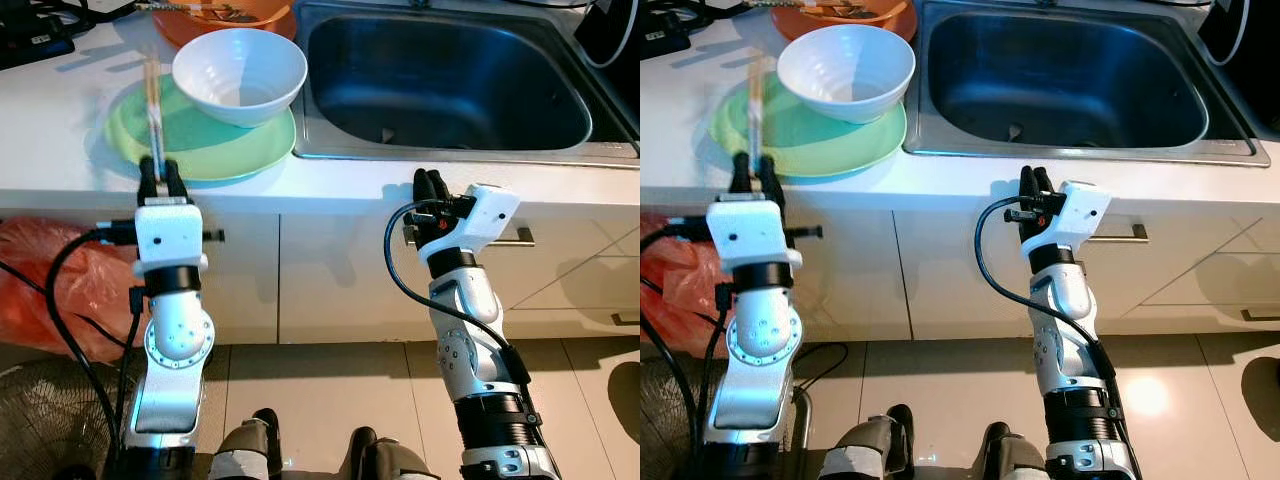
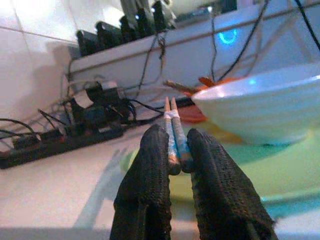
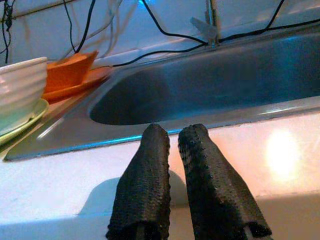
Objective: Kitchen organization
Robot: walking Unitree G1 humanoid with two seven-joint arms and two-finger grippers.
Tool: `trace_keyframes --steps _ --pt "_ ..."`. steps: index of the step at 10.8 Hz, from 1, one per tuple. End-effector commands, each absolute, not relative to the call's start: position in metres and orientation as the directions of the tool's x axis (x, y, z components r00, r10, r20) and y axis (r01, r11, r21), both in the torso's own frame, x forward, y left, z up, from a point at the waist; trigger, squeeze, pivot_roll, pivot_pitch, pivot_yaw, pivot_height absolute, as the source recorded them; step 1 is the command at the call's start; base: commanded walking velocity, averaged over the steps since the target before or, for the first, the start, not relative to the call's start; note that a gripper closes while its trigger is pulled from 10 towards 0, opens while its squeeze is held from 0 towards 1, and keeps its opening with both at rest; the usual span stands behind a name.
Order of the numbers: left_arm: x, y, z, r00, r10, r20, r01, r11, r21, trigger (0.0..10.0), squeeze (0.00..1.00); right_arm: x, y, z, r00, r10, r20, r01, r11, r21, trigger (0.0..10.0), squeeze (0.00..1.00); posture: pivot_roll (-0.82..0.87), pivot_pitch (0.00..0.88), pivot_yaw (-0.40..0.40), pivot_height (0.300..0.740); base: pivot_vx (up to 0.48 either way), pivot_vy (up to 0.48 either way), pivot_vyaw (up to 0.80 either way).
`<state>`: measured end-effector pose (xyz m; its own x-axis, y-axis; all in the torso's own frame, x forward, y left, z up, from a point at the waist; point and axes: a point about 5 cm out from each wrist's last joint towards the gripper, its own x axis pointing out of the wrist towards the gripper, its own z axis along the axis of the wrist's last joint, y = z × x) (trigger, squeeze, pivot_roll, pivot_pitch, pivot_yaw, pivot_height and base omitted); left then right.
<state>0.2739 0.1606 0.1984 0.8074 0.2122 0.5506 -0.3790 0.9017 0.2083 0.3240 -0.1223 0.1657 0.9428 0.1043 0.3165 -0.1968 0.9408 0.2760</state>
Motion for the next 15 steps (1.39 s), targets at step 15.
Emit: trace_keyframes --steps 15 --pt "0.290 0.057 0.256 0.716 -0.360 0.598 0.234 0.931 0.280 10.0 0.00 0.329 -0.125 0.169 0.939 0.076 0.336 -0.178 0.942 0.284 10.0 0.00 0.16 0.152 -0.041 0.740 0.000 0.000 0.00"
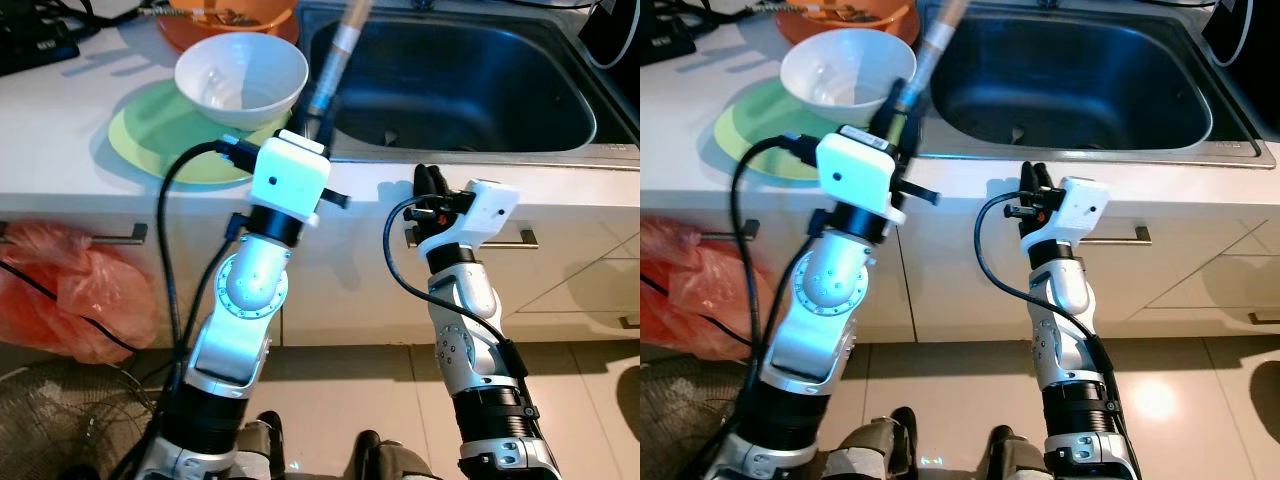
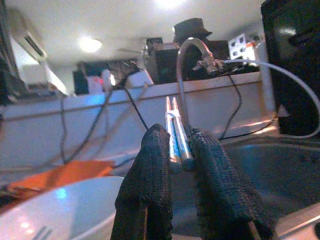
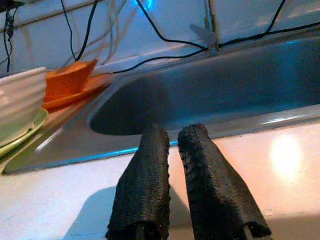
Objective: Kitchen organization
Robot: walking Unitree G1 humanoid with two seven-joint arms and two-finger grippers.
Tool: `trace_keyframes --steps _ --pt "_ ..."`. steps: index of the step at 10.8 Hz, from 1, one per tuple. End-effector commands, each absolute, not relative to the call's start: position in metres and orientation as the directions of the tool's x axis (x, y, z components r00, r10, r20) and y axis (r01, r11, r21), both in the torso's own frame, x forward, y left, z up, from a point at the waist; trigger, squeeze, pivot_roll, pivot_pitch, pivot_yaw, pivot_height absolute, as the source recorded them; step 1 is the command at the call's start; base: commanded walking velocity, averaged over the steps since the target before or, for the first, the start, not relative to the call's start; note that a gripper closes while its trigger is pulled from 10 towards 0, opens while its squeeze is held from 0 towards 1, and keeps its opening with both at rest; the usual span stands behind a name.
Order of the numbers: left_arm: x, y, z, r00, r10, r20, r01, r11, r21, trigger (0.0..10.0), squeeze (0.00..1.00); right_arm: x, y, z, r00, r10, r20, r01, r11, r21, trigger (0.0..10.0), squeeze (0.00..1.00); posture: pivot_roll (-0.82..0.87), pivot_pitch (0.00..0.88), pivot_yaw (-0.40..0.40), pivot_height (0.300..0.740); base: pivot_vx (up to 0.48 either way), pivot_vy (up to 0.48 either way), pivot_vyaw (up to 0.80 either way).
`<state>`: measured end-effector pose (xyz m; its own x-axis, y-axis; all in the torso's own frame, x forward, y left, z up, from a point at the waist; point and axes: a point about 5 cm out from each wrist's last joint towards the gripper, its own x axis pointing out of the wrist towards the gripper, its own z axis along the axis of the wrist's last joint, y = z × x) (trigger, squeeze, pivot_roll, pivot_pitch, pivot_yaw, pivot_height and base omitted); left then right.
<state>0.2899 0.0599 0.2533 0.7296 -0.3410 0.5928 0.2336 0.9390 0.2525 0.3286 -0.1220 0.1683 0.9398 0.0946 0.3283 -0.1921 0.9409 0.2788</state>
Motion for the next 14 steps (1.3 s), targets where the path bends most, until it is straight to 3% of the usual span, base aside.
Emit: trace_keyframes --steps 1,3,6,8,11,14 --pt "0.292 0.055 0.253 0.737 -0.363 0.570 0.295 0.932 0.212 10.0 0.00 0.328 -0.125 0.169 0.938 0.075 0.337 -0.177 0.942 0.285 10.0 0.00 0.16 0.147 -0.039 0.740 0.000 0.000 0.00" --pt "0.298 0.058 0.249 0.773 -0.325 0.545 0.411 0.911 -0.039 10.0 0.00 0.329 -0.124 0.169 0.938 0.074 0.340 -0.179 0.941 0.289 10.0 0.00 0.16 0.140 -0.035 0.740 0.000 0.000 0.00" --pt "0.305 0.058 0.239 0.811 -0.383 0.442 0.543 0.774 -0.327 10.0 0.00 0.330 -0.123 0.171 0.937 0.072 0.342 -0.185 0.932 0.311 10.0 0.00 0.15 0.148 -0.038 0.740 0.000 0.000 0.00" --pt "0.307 0.065 0.224 0.826 -0.391 0.407 0.563 0.625 -0.541 10.0 0.00 0.331 -0.122 0.171 0.938 0.073 0.339 -0.189 0.927 0.324 10.0 0.00 0.15 0.158 -0.037 0.740 0.000 0.000 0.00" --pt "0.307 0.075 0.212 0.819 -0.412 0.399 0.568 0.482 -0.667 10.0 0.00 0.332 -0.120 0.169 0.945 0.071 0.319 -0.203 0.894 0.400 10.0 0.00 0.15 0.167 -0.037 0.740 0.000 0.000 0.00" --pt "0.306 0.073 0.206 0.810 -0.466 0.355 0.578 0.538 -0.613 10.0 0.00 0.337 -0.112 0.176 0.953 0.106 0.283 -0.248 0.809 0.533 10.0 0.00 0.15 0.172 -0.037 0.740 0.000 0.000 0.00"
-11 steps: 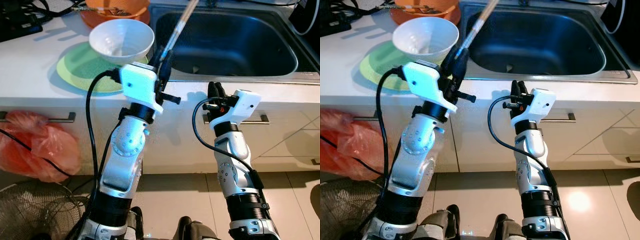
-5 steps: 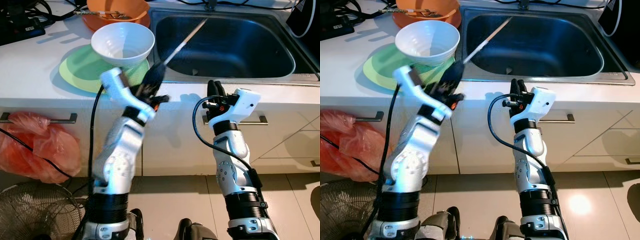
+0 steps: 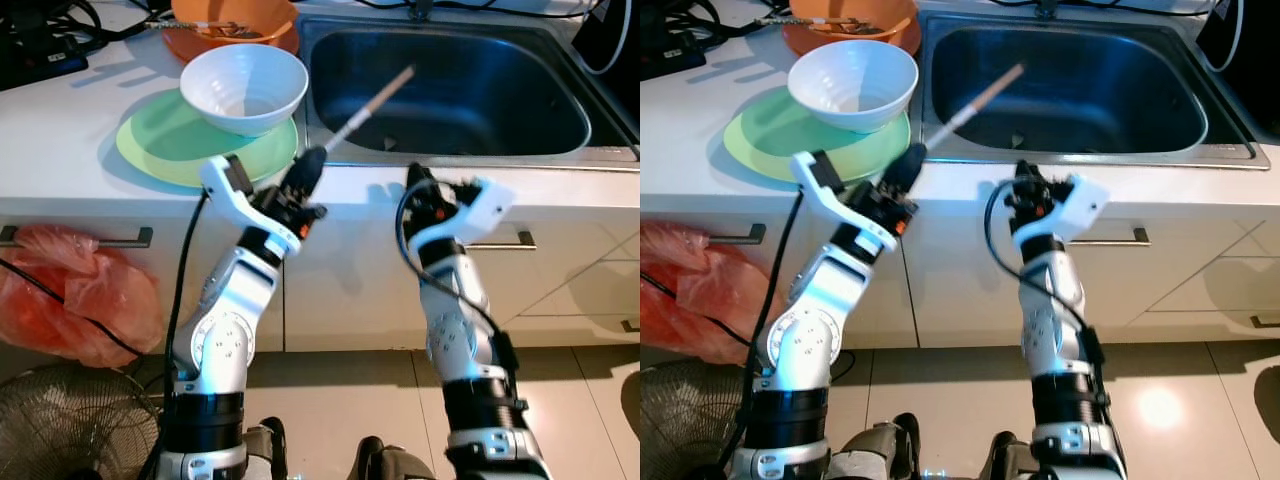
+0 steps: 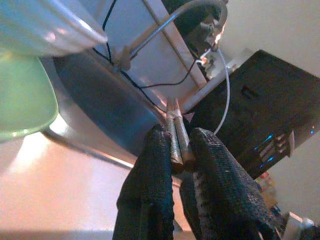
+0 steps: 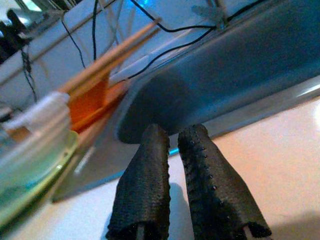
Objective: Kitchen organization
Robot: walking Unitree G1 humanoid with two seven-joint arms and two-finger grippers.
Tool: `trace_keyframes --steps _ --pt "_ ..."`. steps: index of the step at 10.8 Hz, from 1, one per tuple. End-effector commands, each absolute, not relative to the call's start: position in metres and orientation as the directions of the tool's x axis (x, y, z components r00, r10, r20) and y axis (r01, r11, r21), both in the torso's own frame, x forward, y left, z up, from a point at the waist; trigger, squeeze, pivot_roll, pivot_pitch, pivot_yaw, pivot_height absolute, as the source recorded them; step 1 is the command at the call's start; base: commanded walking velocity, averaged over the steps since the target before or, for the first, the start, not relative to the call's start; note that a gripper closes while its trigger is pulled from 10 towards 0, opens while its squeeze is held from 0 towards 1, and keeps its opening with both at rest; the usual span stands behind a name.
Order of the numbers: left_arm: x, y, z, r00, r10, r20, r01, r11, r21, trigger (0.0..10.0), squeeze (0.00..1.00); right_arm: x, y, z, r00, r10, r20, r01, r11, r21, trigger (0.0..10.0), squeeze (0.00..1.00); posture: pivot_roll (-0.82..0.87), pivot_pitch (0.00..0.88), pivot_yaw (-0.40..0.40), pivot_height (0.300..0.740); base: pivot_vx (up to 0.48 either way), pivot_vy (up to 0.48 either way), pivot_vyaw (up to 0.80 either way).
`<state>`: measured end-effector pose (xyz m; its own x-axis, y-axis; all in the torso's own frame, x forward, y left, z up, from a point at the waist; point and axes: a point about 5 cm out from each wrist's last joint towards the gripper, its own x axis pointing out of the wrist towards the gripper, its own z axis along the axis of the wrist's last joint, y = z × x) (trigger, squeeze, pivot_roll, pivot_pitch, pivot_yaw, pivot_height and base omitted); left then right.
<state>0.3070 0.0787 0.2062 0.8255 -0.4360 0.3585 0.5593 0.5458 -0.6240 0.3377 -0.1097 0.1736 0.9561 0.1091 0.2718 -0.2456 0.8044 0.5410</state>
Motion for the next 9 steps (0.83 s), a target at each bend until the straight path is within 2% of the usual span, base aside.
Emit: trace_keyframes --steps 1,2,6,7,8,9 --pt "0.305 0.073 0.206 0.805 -0.474 0.357 0.585 0.532 -0.612 10.0 0.00 0.338 -0.112 0.182 0.950 0.107 0.294 -0.264 0.780 0.568 10.0 0.00 0.15 0.172 -0.038 0.740 0.000 0.000 0.00" --pt "0.305 0.075 0.205 0.807 -0.477 0.348 0.582 0.544 -0.604 10.0 0.00 0.339 -0.113 0.189 0.947 0.103 0.305 -0.275 0.754 0.596 10.0 1.00 0.15 0.173 -0.038 0.740 0.000 0.000 0.00" --pt "0.304 0.076 0.206 0.803 -0.492 0.335 0.592 0.596 -0.543 10.0 0.00 0.342 -0.112 0.203 0.940 0.171 0.297 -0.329 0.691 0.644 10.0 1.00 0.15 0.174 -0.042 0.740 0.000 0.000 0.00" --pt "0.303 0.072 0.205 0.797 -0.511 0.322 0.601 0.621 -0.503 10.0 0.00 0.341 -0.109 0.207 0.933 0.203 0.297 -0.354 0.667 0.656 10.0 0.67 0.15 0.175 -0.043 0.740 0.000 0.000 0.00" --pt "0.303 0.071 0.205 0.796 -0.514 0.321 0.603 0.622 -0.500 10.0 0.00 0.341 -0.108 0.209 0.929 0.221 0.297 -0.367 0.660 0.656 10.0 0.00 0.14 0.175 -0.043 0.740 0.000 0.000 0.00" --pt "0.303 0.070 0.205 0.795 -0.517 0.318 0.605 0.632 -0.485 10.0 0.00 0.340 -0.106 0.211 0.922 0.250 0.295 -0.386 0.647 0.658 10.0 0.01 0.14 0.174 -0.044 0.740 0.000 0.000 0.00"
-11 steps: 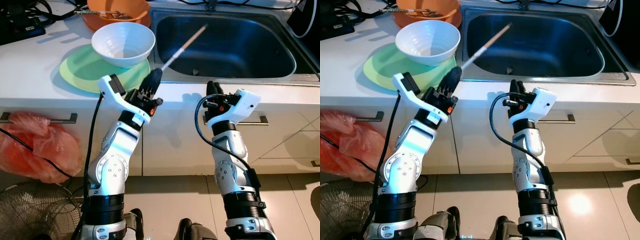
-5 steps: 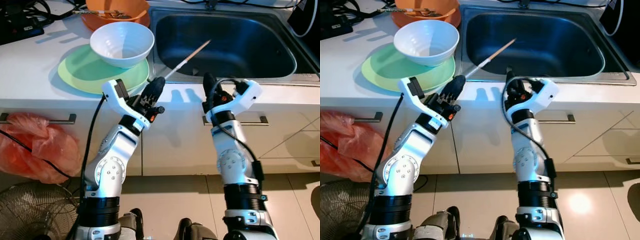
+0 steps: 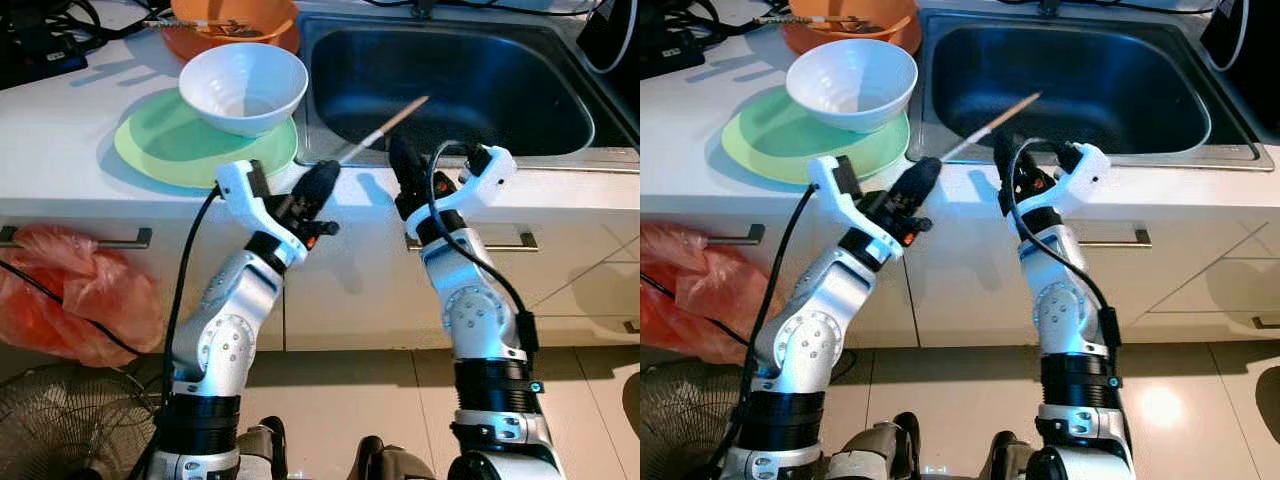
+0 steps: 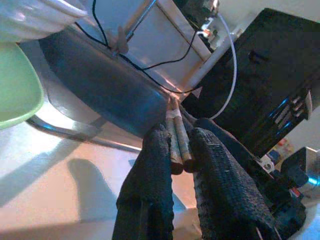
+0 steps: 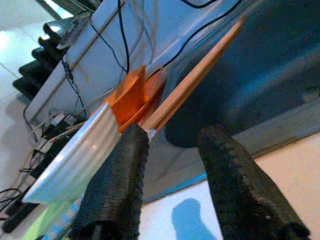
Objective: Kitchen organization
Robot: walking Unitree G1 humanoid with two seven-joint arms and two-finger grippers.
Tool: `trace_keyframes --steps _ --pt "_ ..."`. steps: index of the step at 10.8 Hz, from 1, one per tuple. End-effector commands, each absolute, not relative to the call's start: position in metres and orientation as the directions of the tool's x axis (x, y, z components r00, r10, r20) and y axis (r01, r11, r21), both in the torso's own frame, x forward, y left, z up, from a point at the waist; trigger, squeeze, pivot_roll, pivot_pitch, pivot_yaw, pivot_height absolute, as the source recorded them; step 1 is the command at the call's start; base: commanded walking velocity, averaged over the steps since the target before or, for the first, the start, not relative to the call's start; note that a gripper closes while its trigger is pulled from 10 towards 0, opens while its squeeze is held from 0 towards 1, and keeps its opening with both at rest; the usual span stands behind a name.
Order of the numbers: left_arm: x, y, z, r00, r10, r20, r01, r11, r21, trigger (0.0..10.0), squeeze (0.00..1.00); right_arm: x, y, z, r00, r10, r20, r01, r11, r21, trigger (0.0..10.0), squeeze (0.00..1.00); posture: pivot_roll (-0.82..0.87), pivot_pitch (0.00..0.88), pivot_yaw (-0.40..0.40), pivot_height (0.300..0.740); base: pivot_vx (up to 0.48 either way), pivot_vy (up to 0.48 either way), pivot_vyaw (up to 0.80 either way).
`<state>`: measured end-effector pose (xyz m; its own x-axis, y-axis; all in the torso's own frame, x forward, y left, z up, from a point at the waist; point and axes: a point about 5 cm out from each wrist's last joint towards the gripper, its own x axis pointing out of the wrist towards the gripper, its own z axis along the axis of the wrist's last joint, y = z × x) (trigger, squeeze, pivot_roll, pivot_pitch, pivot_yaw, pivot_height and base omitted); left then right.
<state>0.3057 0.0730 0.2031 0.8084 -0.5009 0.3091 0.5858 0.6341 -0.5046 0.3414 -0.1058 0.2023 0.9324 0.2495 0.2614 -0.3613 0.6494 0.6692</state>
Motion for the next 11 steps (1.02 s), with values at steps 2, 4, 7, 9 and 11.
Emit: trace_keyframes --steps 2,4,7,9,11 --pt "0.3030 0.0692 0.2054 0.794 -0.518 0.319 0.607 0.641 -0.471 10.0 0.00 0.3405 -0.1067 0.2135 0.922 0.262 0.286 -0.388 0.605 0.695 10.0 1.00 0.14 0.175 -0.044 0.740 0.000 0.000 0.00" --pt "0.3035 0.0697 0.2055 0.798 -0.512 0.318 0.602 0.654 -0.457 10.0 0.00 0.3417 -0.1090 0.2131 0.929 0.258 0.265 -0.366 0.541 0.758 10.0 1.00 0.14 0.173 -0.045 0.740 0.000 0.000 0.00" --pt "0.3036 0.0670 0.2069 0.789 -0.525 0.320 0.614 0.659 -0.434 10.0 0.00 0.3410 -0.1054 0.2126 0.928 0.286 0.238 -0.357 0.510 0.783 10.0 0.00 0.15 0.168 -0.044 0.740 0.000 0.000 0.00" --pt "0.3013 0.0619 0.2054 0.770 -0.556 0.312 0.637 0.661 -0.396 10.0 0.00 0.3423 -0.1029 0.2118 0.927 0.308 0.212 -0.343 0.476 0.810 10.0 0.00 0.15 0.165 -0.044 0.740 0.000 0.000 0.00" --pt "0.3006 0.0608 0.2042 0.767 -0.565 0.305 0.642 0.664 -0.384 10.0 0.00 0.3434 -0.1022 0.2122 0.928 0.309 0.208 -0.339 0.469 0.815 10.0 0.00 0.15 0.160 -0.045 0.740 0.000 0.000 0.00"
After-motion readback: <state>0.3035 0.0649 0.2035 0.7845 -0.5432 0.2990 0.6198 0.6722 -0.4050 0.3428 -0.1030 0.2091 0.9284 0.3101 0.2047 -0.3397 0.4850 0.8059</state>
